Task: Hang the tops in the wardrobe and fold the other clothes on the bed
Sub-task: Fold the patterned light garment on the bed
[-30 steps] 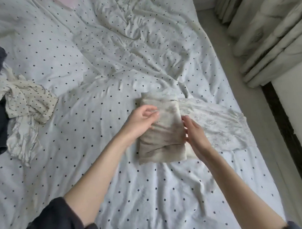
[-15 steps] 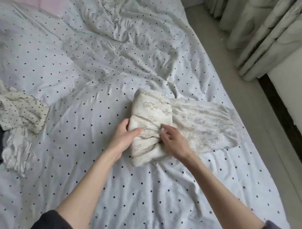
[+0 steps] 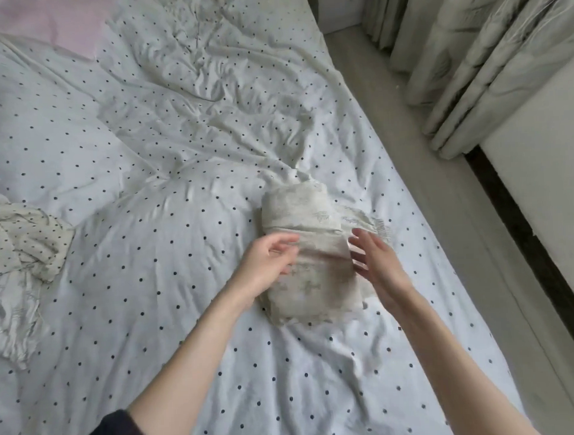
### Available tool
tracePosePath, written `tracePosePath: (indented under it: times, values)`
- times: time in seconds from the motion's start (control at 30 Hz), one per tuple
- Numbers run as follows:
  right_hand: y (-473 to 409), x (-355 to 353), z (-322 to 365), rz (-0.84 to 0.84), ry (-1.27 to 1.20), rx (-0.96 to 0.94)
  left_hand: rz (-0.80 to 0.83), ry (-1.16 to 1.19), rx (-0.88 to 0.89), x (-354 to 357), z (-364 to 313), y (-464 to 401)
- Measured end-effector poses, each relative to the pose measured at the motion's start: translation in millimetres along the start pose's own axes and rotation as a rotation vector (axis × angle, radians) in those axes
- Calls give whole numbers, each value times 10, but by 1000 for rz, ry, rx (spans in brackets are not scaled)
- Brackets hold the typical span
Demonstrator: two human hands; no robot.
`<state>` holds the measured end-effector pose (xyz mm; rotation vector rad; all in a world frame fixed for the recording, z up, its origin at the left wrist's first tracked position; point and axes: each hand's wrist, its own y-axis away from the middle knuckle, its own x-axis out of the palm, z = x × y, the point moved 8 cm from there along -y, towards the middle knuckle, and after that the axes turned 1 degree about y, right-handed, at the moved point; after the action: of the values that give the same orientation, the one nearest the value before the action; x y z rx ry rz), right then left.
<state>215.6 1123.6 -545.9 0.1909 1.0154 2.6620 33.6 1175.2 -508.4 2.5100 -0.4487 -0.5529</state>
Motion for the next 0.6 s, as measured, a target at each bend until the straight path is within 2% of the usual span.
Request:
tracePosePath:
  times: [0.07, 0.1, 0.13, 0.27, 0.4, 0.47, 0.6]
  values:
    - [20, -188, 71, -77, 148, -84, -303, -66, -21, -198, 164, -140]
    - [39, -228, 106, -108, 225, -143, -404, -69, -61, -269, 273, -179]
    - [60, -208, 131, -117, 288, -200, -430, -55, -118, -297, 406, -213]
    - [63, 116, 101, -5, 522, -304, -130, 177, -343, 13, 803, -343]
    - [-3, 341, 36, 93, 778, -306, -166, 186, -317, -30, 720, -397]
    - [-14, 401, 23, 127, 757, -254, -189, 144, -253, -145, 532, -374]
    - [67, 746, 79, 294, 255, -102, -226, 62, -142, -590, 47, -241]
